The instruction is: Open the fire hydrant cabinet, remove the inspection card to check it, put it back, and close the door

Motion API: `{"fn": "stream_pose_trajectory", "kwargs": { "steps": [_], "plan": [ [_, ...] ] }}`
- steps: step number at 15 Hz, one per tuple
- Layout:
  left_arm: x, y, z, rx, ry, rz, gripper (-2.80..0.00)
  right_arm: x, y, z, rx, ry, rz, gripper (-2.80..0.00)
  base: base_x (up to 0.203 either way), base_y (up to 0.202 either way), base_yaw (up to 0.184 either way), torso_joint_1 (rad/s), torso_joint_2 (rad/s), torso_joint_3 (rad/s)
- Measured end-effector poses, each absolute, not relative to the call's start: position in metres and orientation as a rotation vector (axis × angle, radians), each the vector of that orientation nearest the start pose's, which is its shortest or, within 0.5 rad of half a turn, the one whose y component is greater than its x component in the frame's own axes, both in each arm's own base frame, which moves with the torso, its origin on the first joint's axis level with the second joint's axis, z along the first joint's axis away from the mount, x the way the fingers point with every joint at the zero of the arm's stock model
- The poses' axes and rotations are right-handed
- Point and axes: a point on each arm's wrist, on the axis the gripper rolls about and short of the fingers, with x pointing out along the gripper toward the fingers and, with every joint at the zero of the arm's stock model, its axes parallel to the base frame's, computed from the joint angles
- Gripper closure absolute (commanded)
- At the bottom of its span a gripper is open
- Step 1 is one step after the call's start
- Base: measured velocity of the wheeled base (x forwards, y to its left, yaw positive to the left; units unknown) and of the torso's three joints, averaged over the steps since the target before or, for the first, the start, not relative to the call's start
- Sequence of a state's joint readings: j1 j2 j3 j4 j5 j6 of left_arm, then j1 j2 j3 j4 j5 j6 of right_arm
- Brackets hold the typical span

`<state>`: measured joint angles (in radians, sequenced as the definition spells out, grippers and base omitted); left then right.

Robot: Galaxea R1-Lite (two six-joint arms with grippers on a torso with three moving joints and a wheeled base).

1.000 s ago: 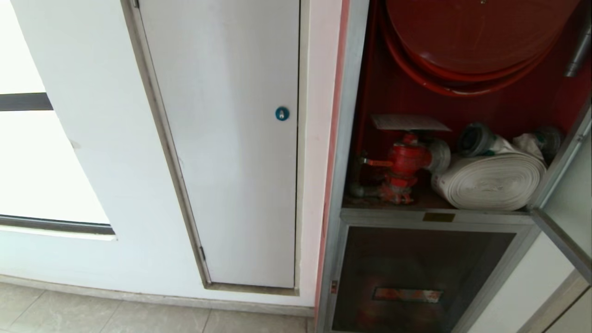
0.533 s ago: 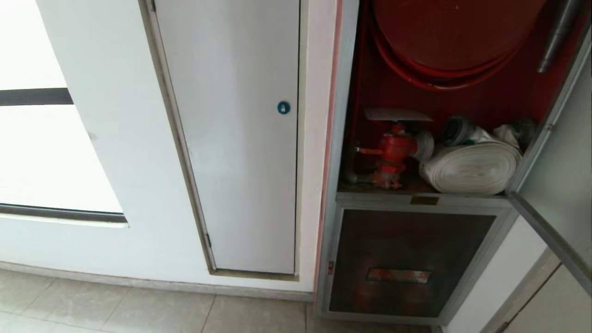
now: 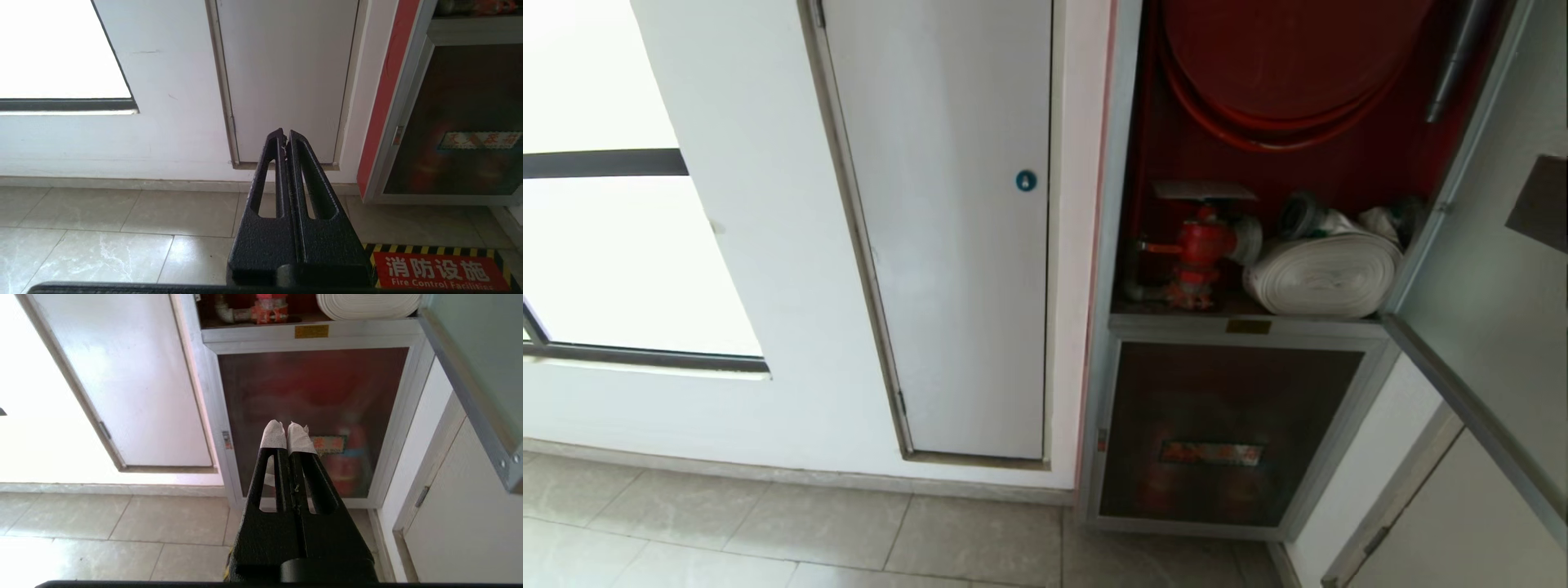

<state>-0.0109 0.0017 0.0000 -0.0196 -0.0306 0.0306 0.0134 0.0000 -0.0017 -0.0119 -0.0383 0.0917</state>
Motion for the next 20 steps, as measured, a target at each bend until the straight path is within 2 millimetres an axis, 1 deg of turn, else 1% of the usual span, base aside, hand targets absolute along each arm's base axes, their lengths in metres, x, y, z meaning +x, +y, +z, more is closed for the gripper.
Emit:
{"fn": "stream_pose_trajectory", "kwargs": {
  "steps": [2, 20],
  "plan": [
    [-0.0227, -0.0004, 0.0775, 0.031, -0.018, -0.041, 0.0, -0.0229, -0.0012, 0.0772, 0.092, -0.015, -0.024, 0.0, -0.146, 0.0, 0.003, 0.0, 0.0, 0.005],
    [-0.0227, -0.0004, 0.0775, 0.031, -0.019, -0.041, 0.0, -0.0229, -0.0012, 0.0772, 0.087, -0.015, -0.024, 0.0, 0.0, 0.0, 0.0, 0.0, 0.0, 0.0]
  ]
}}
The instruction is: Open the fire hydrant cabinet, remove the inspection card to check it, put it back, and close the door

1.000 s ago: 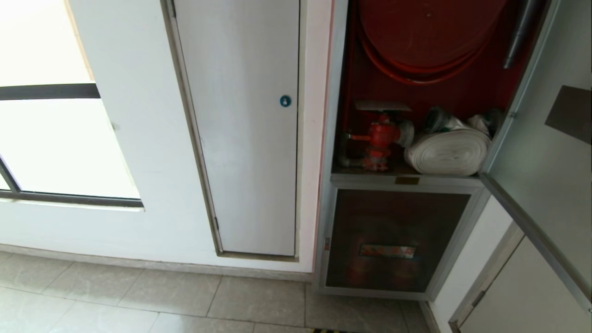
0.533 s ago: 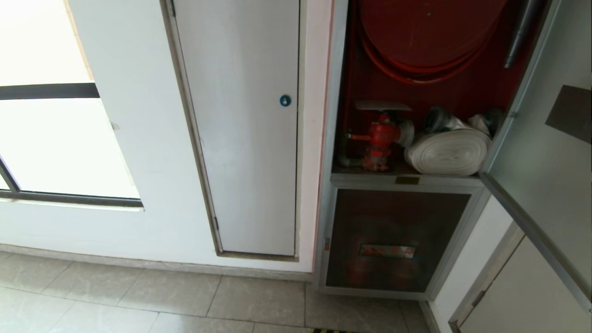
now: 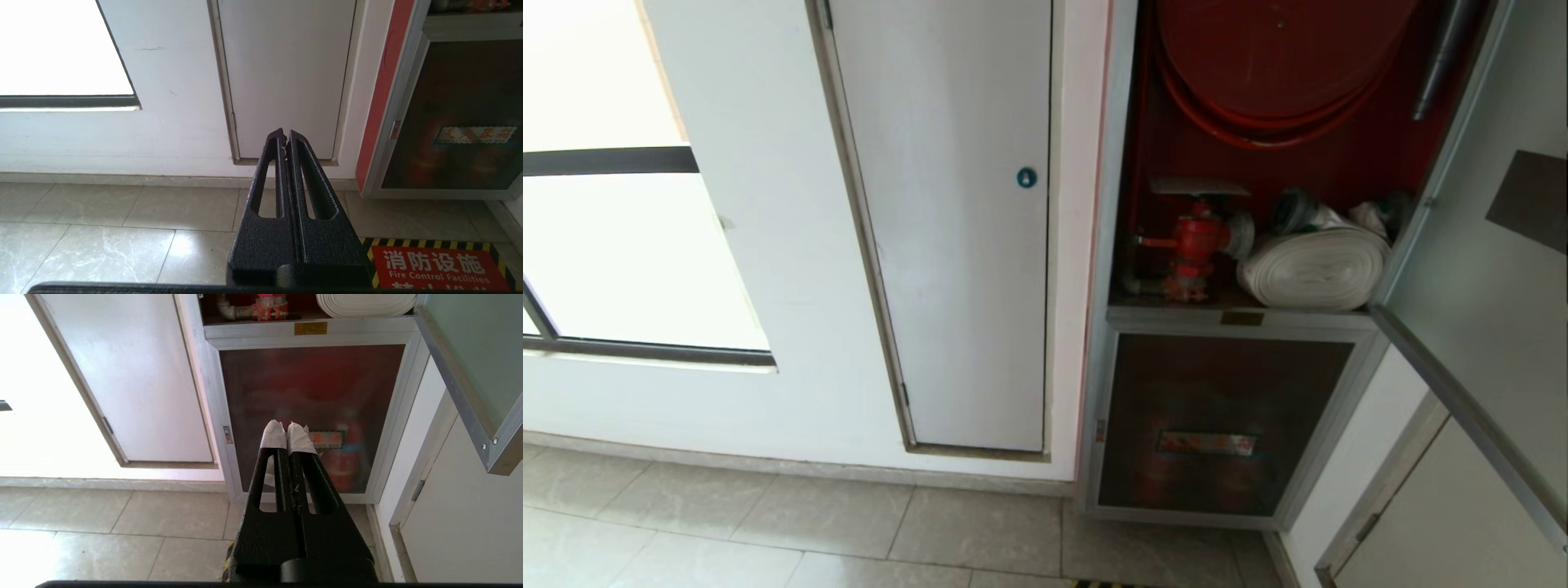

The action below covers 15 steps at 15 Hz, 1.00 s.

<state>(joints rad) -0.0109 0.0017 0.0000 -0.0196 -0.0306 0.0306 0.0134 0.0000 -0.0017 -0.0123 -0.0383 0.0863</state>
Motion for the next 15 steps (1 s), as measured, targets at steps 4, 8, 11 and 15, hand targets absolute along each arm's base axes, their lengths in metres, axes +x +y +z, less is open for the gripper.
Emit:
{"fn": "stream_pose_trajectory", "kwargs": {
  "steps": [4, 8, 11, 15],
  "plan": [
    [-0.023, 0.0, 0.078, 0.031, -0.019, -0.041, 0.0, -0.03, -0.001, 0.098, 0.091, -0.052, -0.01, 0.0, 0.0, 0.0, 0.0, 0.0, 0.0, 0.0],
    [-0.023, 0.0, 0.078, 0.031, -0.019, -0.041, 0.0, -0.034, -0.001, 0.138, 0.09, -0.095, -0.011, 0.0, 0.0, 0.0, 0.0, 0.0, 0.0, 0.0],
    [-0.023, 0.0, 0.078, 0.031, -0.019, -0.041, 0.0, -0.029, -0.002, 0.175, 0.09, -0.117, -0.072, 0.0, 0.0, 0.0, 0.0, 0.0, 0.0, 0.0],
    [-0.023, 0.0, 0.078, 0.031, -0.019, -0.042, 0.0, -0.003, -0.004, 0.238, 0.094, -0.216, -0.24, 0.0, 0.0, 0.0, 0.0, 0.0, 0.0, 0.0]
  ]
}}
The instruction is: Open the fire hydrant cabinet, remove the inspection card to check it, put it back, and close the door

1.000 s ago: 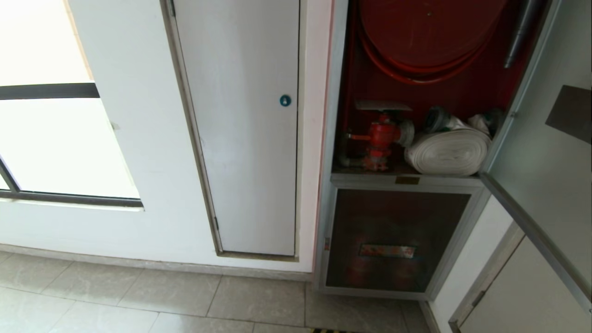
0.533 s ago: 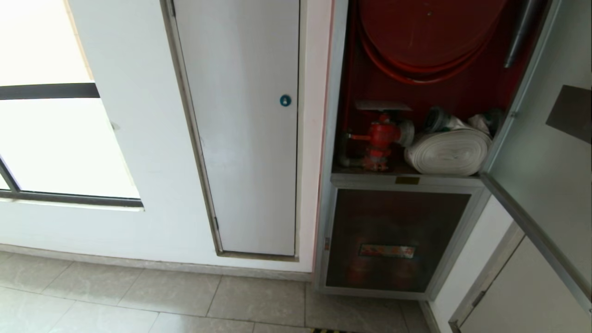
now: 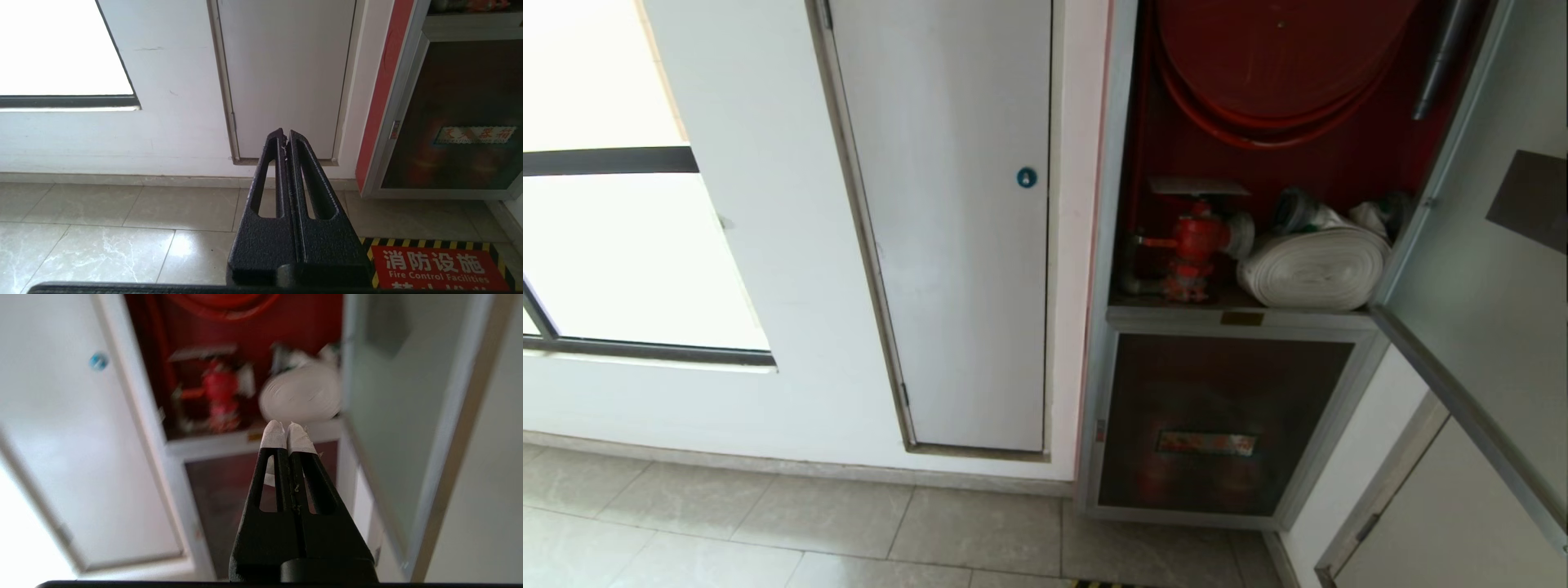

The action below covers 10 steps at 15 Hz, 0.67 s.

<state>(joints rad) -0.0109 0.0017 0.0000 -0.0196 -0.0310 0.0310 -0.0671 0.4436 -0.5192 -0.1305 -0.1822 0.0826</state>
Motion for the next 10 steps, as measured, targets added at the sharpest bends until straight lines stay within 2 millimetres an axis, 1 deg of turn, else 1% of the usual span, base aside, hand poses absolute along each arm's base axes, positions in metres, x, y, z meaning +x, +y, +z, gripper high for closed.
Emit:
{"fn": "stream_pose_trajectory", "kwargs": {
  "steps": [2, 3, 7, 10],
  "plan": [
    [-0.023, 0.0, 0.077, 0.031, -0.018, -0.041, 0.0, 0.012, -0.008, 0.264, 0.092, -0.27, -0.382, 0.0, 0.0, 0.0, 0.0, 0.0, 0.0, 0.0],
    [-0.023, 0.0, 0.077, 0.03, -0.018, -0.041, 0.0, 0.02, -0.01, 0.271, 0.09, -0.272, -0.461, 0.0, 0.0, 0.0, 0.0, 0.0, 0.0, 0.0],
    [-0.023, 0.0, 0.078, 0.031, -0.019, -0.041, 0.0, 0.045, -0.025, 0.284, 0.067, -0.292, -0.683, 0.0, 0.0, 0.0, 0.0, 0.0, 0.0, 0.0],
    [-0.023, 0.0, 0.077, 0.031, -0.018, -0.041, 0.0, 0.063, -0.041, 0.289, 0.052, -0.316, -0.806, 0.0, 0.0, 0.0, 0.0, 0.0, 0.0, 0.0]
  ]
}}
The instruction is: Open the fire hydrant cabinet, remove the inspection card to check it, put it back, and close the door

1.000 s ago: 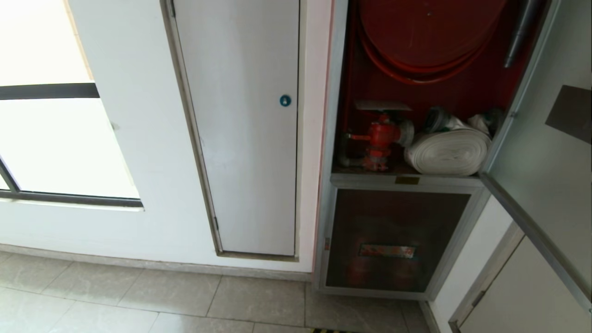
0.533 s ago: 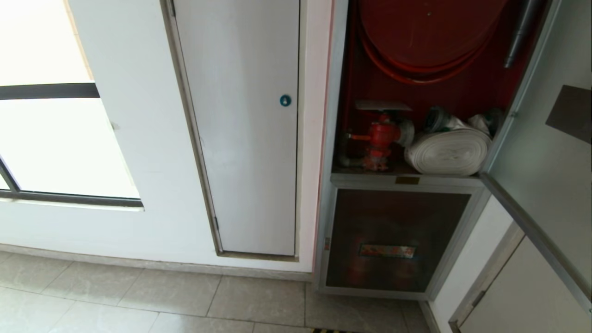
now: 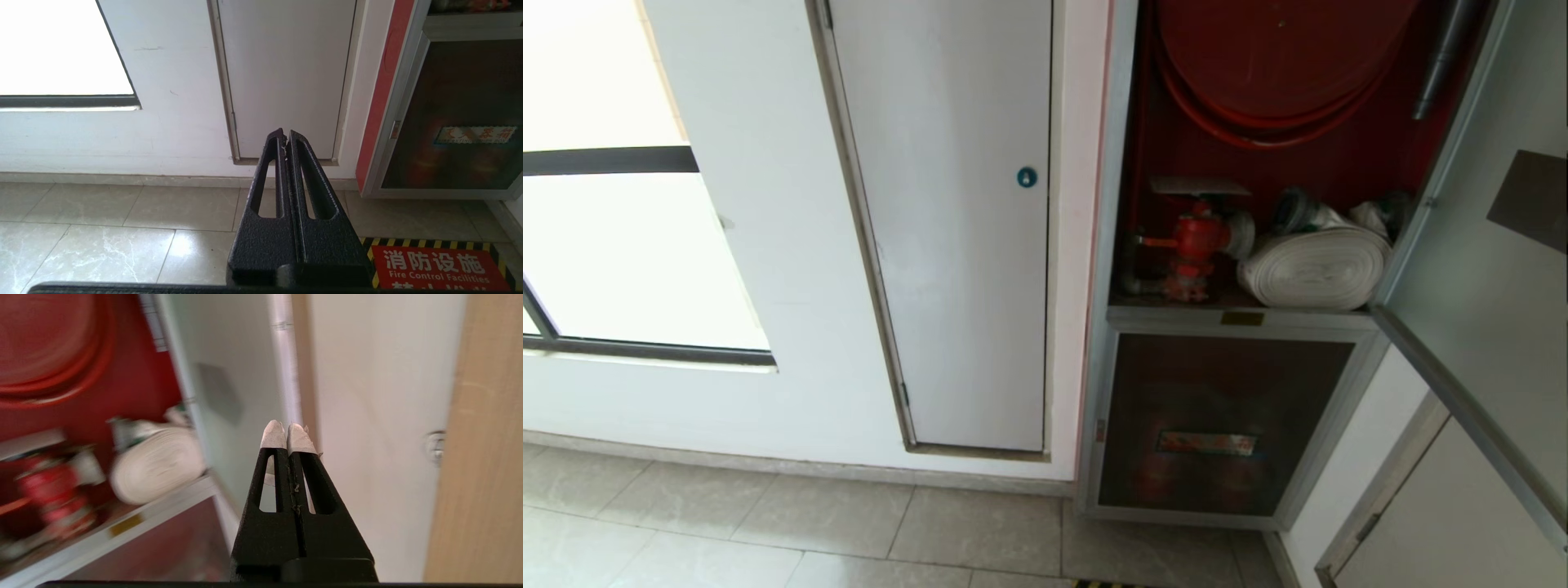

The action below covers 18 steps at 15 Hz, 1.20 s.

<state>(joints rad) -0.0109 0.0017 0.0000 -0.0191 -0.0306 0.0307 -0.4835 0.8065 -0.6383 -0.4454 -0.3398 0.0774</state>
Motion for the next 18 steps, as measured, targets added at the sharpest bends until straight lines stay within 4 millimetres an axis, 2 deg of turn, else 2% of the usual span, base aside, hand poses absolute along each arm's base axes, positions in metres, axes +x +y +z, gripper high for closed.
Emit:
{"fn": "stream_pose_trajectory", "kwargs": {
  "steps": [4, 8, 11, 18],
  "plan": [
    [-0.023, 0.0, 0.078, 0.031, -0.019, -0.041, 0.0, 0.072, -0.065, 0.288, 0.035, -0.294, -0.991, 0.0, 0.0, 0.0, 0.0, 0.0, 0.0, 0.0],
    [-0.023, 0.0, 0.077, 0.031, -0.018, -0.042, 0.0, 0.076, -0.087, 0.278, 0.038, -0.226, -1.122, 0.0, 0.0, 0.0, 0.0, 0.0, 0.0, 0.0],
    [-0.023, 0.0, 0.078, 0.031, -0.019, -0.041, 0.0, 0.083, -0.099, 0.273, 0.045, -0.181, -1.146, 0.0, 0.0, 0.0, 0.0, 0.0, 0.0, 0.0],
    [-0.023, 0.0, 0.077, 0.031, -0.018, -0.041, 0.0, 0.107, -0.123, 0.265, 0.064, -0.083, -1.082, 0.0, 0.0, 0.0, 0.0, 0.0, 0.0, 0.0]
  ]
}}
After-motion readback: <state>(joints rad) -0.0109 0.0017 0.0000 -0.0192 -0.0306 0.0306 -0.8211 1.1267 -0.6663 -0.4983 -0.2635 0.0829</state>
